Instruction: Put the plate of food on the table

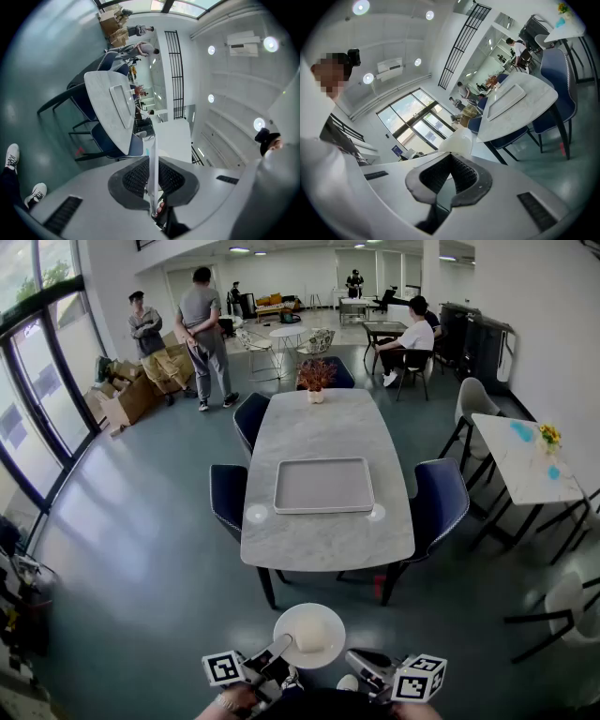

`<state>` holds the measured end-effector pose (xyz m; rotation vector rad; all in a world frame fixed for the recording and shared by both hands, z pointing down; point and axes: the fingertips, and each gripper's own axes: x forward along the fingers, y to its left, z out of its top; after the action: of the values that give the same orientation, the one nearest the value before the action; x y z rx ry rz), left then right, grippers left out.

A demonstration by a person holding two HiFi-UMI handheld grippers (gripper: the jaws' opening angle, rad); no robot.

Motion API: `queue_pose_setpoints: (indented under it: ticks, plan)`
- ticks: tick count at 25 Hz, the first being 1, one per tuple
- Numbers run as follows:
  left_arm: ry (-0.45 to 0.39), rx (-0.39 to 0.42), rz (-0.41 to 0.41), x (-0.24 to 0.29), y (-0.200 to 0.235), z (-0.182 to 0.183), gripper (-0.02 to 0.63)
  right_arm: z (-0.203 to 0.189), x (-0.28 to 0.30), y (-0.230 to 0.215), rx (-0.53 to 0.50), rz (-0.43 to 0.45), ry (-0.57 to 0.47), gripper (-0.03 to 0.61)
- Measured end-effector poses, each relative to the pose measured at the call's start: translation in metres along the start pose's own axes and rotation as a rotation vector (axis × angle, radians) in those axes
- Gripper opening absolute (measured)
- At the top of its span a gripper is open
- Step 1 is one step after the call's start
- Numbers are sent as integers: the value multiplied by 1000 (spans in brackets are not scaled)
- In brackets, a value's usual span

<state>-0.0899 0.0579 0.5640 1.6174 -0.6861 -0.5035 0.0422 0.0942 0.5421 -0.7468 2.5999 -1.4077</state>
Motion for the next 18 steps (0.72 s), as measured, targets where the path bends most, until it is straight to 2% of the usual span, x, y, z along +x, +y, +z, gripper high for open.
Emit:
queue_pose_setpoints:
  ticks: [11, 18]
  plan:
    - [-2, 9, -1, -3, -2, -2, 32, 1, -4, 3, -16, -26, 7, 11]
    - [-6, -2, -9, -4, -1, -4, 32, 1, -2, 10, -25, 26, -10, 11]
